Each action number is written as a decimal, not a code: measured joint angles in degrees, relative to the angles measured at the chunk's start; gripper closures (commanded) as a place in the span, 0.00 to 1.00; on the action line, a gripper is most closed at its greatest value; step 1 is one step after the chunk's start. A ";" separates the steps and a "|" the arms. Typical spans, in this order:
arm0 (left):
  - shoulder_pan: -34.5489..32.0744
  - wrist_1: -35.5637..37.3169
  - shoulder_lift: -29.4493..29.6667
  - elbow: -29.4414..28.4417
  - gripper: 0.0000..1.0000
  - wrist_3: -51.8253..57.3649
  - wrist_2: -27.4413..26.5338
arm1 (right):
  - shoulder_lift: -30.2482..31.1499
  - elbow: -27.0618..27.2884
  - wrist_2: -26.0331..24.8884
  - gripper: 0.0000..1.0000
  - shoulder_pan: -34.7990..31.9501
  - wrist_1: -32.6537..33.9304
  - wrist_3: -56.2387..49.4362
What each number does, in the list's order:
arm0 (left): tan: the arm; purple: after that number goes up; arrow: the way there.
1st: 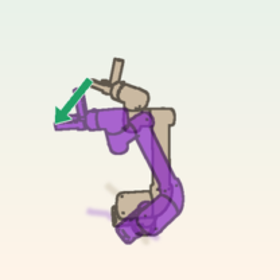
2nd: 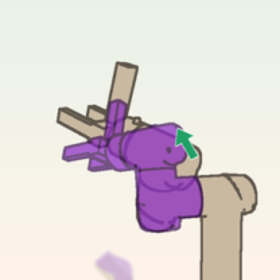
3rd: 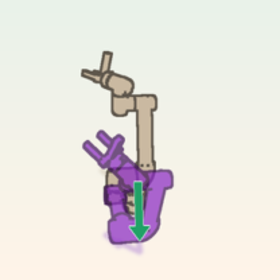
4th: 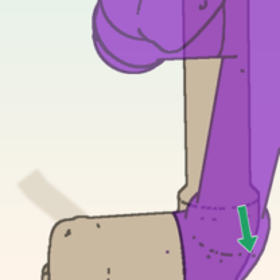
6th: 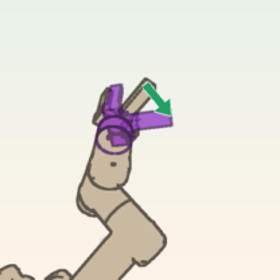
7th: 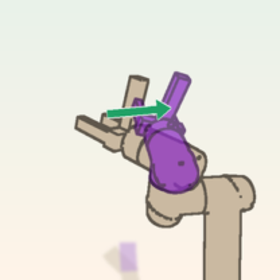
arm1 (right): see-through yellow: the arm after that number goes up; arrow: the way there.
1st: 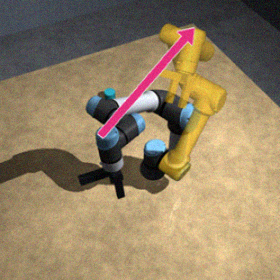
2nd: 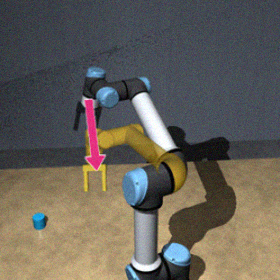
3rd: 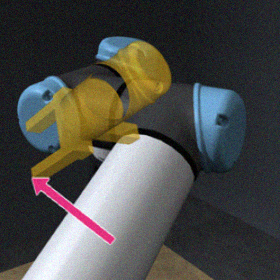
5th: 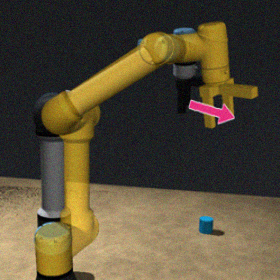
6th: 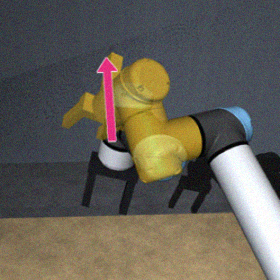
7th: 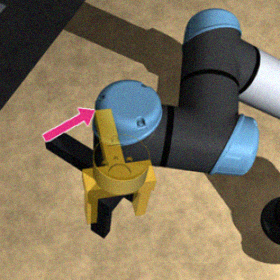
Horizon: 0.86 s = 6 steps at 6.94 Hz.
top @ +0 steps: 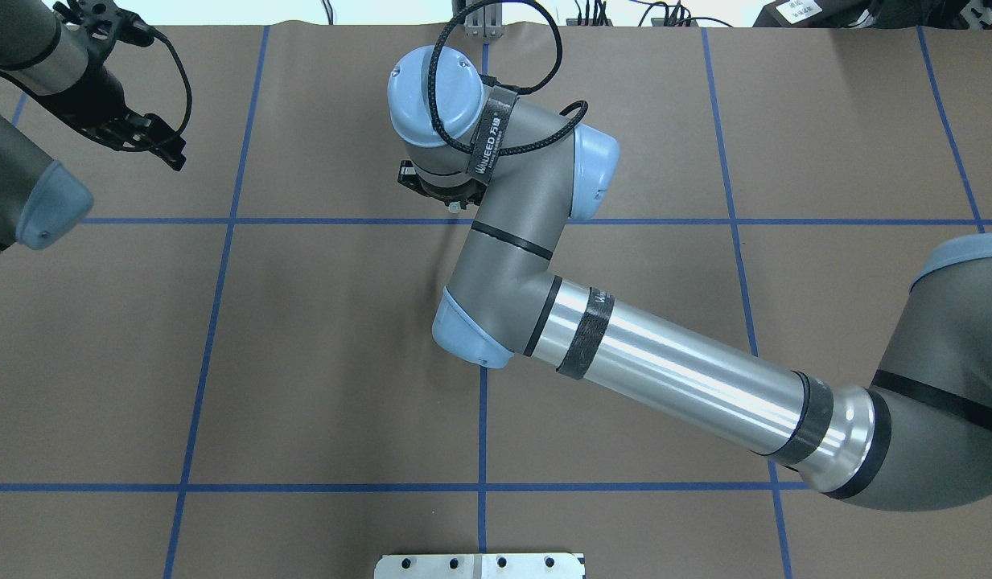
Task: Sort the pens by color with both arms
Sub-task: 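Carry the green highlighter beside the red-capped marker with the right gripper, then release the green highlighter and raise the right gripper while the left arm advances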
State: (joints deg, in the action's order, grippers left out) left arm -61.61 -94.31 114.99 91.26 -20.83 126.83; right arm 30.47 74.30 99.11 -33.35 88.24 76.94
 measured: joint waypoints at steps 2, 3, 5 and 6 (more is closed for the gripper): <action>0.00 0.00 -0.03 -0.06 0.01 -0.01 0.00 | 0.63 0.28 0.03 0.30 0.04 -0.11 -0.20; 0.00 0.00 -0.03 -0.09 0.01 -0.09 0.00 | 0.85 0.44 0.37 0.08 0.00 -0.54 -0.18; 0.05 0.01 0.16 -0.04 0.01 -0.53 0.00 | 1.04 1.67 3.17 0.01 -0.76 -1.32 0.14; 0.10 0.09 0.49 0.05 0.01 -0.94 0.02 | 1.12 3.26 6.43 0.01 -2.57 -0.61 -0.25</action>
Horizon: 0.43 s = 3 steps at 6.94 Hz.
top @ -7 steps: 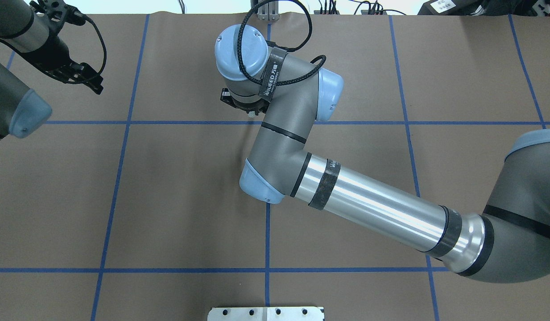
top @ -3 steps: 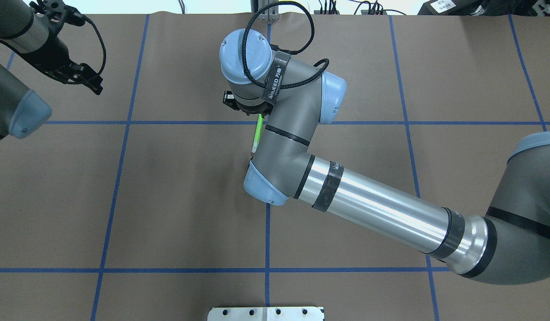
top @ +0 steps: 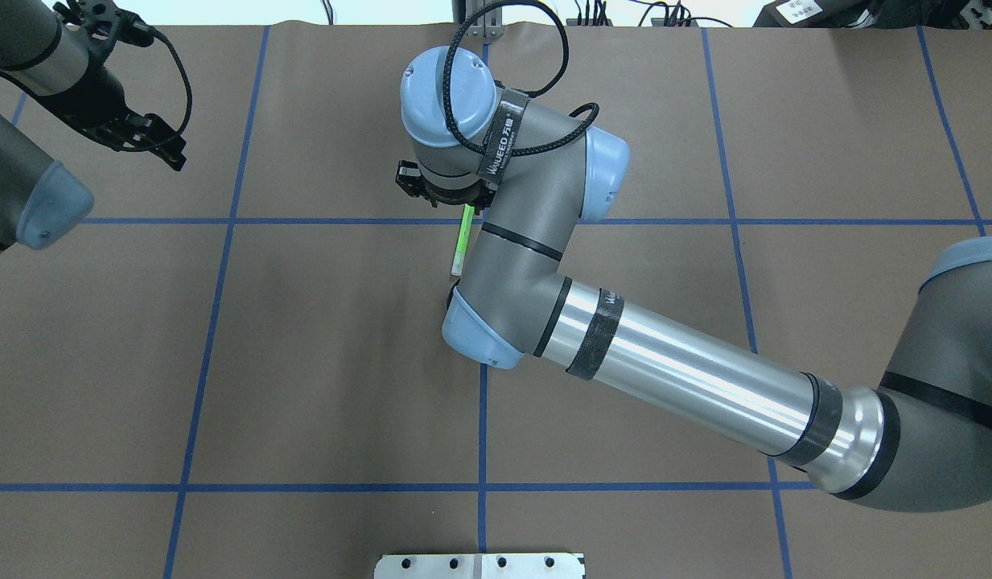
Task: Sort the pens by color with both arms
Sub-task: 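Release the green highlighter and raise the right gripper while the left arm advances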
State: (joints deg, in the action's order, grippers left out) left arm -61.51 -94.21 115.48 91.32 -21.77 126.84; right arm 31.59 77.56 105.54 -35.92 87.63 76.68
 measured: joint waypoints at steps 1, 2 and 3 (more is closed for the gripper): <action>0.07 0.12 0.65 0.10 0.01 -1.07 0.04 | 0.22 1.75 3.41 0.01 -2.36 1.75 -1.61; 0.14 0.17 1.51 0.29 0.01 -2.98 0.14 | 1.29 4.24 5.79 0.01 -4.41 4.85 -5.09; 0.23 0.09 2.38 0.68 0.01 -5.49 0.86 | 4.04 8.37 7.06 0.01 -6.16 8.39 -9.90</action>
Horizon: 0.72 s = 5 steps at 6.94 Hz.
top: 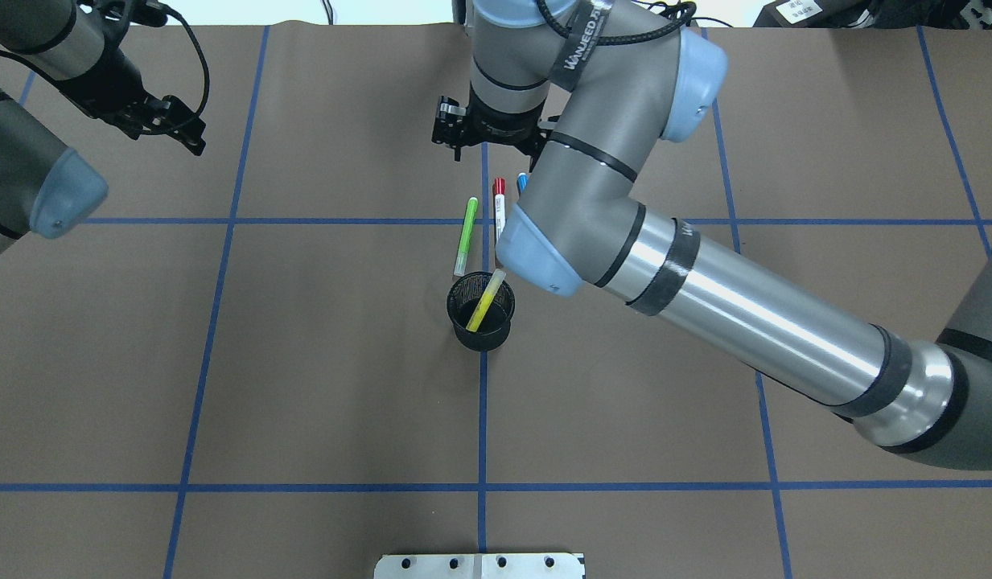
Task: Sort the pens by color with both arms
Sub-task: 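Release the green highlighter and raise the right gripper while the left arm advances, then move the left gripper over the cup toward the yellow highlighter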
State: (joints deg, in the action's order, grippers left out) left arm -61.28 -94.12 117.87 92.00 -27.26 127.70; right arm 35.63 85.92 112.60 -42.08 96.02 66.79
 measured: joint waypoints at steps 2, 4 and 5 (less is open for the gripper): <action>0.65 -0.22 1.81 1.27 0.01 -6.39 2.44 | 7.51 8.39 2.71 0.01 -4.07 4.37 -9.70; 4.67 -0.76 3.71 3.75 0.01 -15.03 2.75 | 11.71 11.18 7.01 0.01 -8.13 5.24 -15.86; 7.24 -1.45 5.26 4.40 0.01 -19.51 2.32 | 13.16 11.55 8.57 0.01 -9.71 5.22 -17.90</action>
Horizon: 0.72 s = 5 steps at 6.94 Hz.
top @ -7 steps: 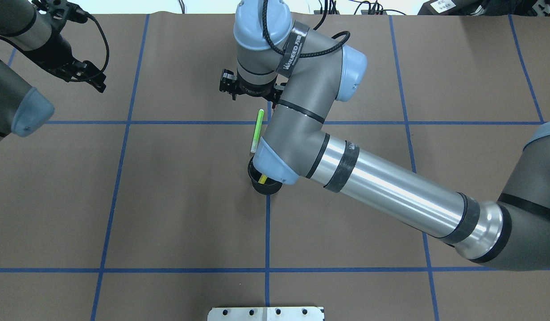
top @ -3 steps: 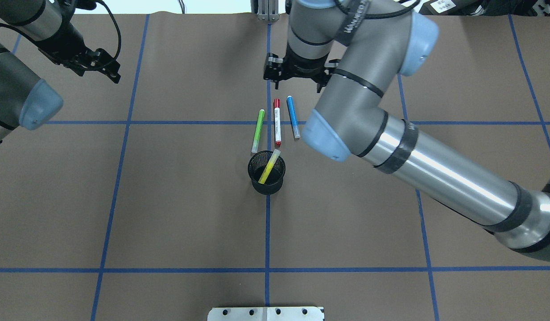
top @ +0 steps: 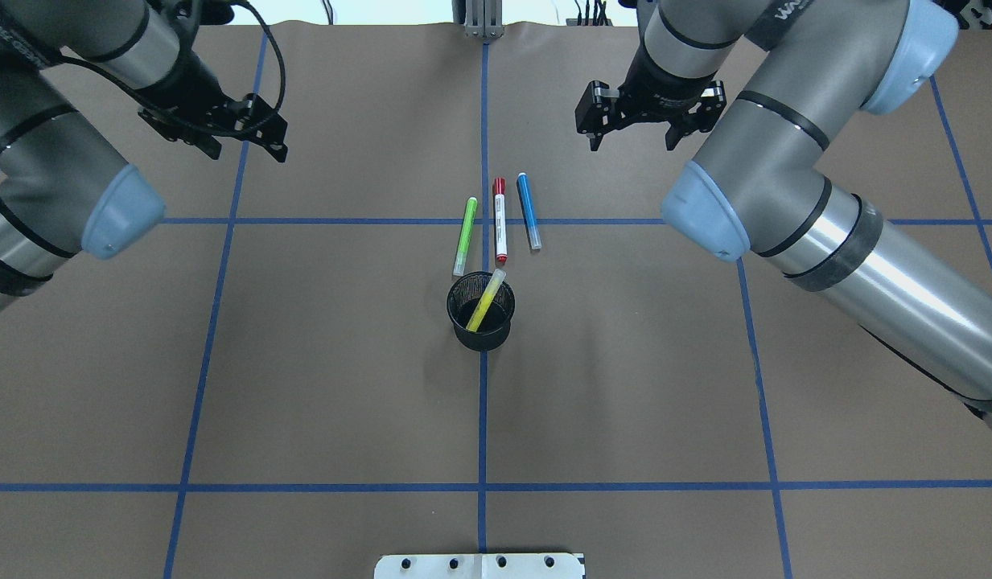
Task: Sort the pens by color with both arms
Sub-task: 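Move the left gripper over the cup toward the yellow highlighter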
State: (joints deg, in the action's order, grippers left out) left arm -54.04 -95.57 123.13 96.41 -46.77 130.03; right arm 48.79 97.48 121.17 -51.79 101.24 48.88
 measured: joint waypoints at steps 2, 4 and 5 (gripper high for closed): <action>6.10 -0.67 3.96 0.17 0.01 -6.97 -3.47 | 3.14 0.64 1.47 0.01 -3.19 -0.21 -5.02; 11.14 -0.79 7.45 -0.37 0.01 -9.21 -8.41 | 4.98 0.76 2.18 0.01 -4.91 -0.27 -7.73; 13.60 -0.83 9.55 -1.33 0.01 -9.20 -11.64 | 5.34 0.78 2.25 0.01 -5.09 -0.29 -8.08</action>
State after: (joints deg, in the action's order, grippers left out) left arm -40.44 -96.40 132.68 95.08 -55.96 118.39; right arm 54.13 98.26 123.41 -56.88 100.95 40.80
